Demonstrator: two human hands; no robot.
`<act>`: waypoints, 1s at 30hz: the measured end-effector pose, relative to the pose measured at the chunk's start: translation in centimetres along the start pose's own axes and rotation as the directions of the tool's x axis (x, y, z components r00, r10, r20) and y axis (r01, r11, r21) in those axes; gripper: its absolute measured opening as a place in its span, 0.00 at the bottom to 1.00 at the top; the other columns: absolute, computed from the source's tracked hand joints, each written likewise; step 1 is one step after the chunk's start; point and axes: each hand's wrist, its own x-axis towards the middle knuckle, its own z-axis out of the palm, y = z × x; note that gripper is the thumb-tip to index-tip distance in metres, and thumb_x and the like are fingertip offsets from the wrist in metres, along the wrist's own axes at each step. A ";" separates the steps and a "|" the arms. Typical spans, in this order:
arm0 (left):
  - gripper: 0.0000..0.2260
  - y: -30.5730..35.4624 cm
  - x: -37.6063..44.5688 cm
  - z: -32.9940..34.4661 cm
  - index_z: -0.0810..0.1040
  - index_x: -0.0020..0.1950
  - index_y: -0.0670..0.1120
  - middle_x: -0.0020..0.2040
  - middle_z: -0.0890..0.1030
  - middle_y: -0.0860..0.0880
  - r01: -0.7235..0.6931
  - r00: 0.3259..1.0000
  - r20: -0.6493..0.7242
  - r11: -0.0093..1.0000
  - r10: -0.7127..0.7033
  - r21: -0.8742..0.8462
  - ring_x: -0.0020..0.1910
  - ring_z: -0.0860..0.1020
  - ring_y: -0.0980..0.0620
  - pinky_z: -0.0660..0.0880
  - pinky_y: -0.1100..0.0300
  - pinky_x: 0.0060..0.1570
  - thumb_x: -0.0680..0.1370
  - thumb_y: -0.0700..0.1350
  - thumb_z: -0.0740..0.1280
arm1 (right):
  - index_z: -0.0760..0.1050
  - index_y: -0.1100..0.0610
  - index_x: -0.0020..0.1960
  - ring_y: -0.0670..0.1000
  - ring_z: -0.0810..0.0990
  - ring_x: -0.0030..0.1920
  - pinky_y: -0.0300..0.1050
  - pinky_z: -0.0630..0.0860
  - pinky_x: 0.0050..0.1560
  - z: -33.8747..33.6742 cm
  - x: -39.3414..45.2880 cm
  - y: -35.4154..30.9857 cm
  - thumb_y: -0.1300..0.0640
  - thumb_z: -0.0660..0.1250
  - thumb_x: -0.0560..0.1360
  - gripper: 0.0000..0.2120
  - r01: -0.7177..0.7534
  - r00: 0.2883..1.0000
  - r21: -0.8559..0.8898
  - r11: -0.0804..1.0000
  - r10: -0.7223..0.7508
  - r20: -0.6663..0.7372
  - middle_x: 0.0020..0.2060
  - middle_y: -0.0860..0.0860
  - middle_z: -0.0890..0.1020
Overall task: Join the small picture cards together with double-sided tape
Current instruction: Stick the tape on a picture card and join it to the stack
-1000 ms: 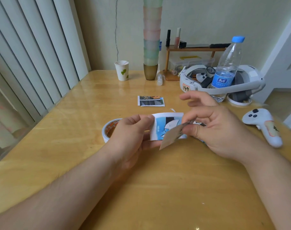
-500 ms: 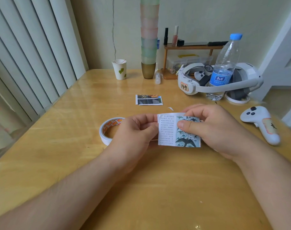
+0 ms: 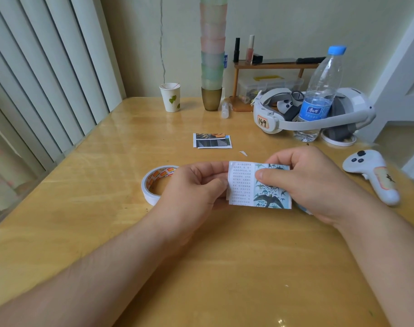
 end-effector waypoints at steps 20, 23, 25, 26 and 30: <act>0.15 0.0 -0.1 0.3 0.82 0.64 0.41 0.56 0.88 0.46 0.008 1.000 0.019 0.999 -0.007 -0.035 0.56 0.87 0.47 0.84 0.56 0.55 0.85 0.30 0.59 | 0.85 0.55 0.42 0.45 0.85 0.32 0.39 0.74 0.31 0.1 -0.1 -0.2 0.57 0.75 0.75 0.04 -0.016 0.999 -0.049 0.999 0.015 -0.040 0.33 0.48 0.87; 0.16 0.1 -0.2 0.4 0.82 0.64 0.42 0.56 0.88 0.46 0.006 1.000 0.023 1.000 -0.005 -0.021 0.56 0.87 0.47 0.84 0.54 0.56 0.85 0.30 0.59 | 0.85 0.55 0.43 0.44 0.85 0.31 0.37 0.74 0.29 0.1 -0.1 -0.2 0.56 0.75 0.75 0.04 -0.016 0.999 -0.062 0.998 0.013 -0.046 0.33 0.47 0.87; 0.17 0.2 -0.3 0.4 0.82 0.65 0.41 0.56 0.88 0.45 0.007 0.999 0.032 1.000 -0.006 -0.021 0.56 0.87 0.46 0.83 0.53 0.57 0.84 0.29 0.58 | 0.85 0.55 0.43 0.44 0.86 0.32 0.39 0.76 0.31 0.1 -0.1 -0.2 0.56 0.75 0.76 0.04 -0.014 0.999 -0.070 0.997 0.010 -0.044 0.33 0.47 0.87; 0.18 0.3 -0.3 0.4 0.82 0.65 0.41 0.56 0.88 0.45 0.009 0.999 0.036 1.000 -0.008 -0.024 0.56 0.87 0.45 0.83 0.51 0.58 0.83 0.29 0.57 | 0.85 0.55 0.43 0.44 0.86 0.32 0.39 0.76 0.32 0.1 -0.1 -0.2 0.56 0.75 0.76 0.04 -0.013 0.999 -0.073 0.997 0.010 -0.044 0.33 0.47 0.87; 0.15 0.3 -0.3 0.5 0.84 0.63 0.42 0.54 0.88 0.43 0.016 1.000 0.023 0.999 -0.015 -0.048 0.55 0.87 0.44 0.83 0.50 0.59 0.84 0.31 0.61 | 0.84 0.55 0.42 0.44 0.85 0.31 0.37 0.74 0.29 0.1 -0.1 -0.2 0.56 0.75 0.75 0.04 -0.007 0.999 -0.080 0.997 0.003 -0.052 0.33 0.46 0.87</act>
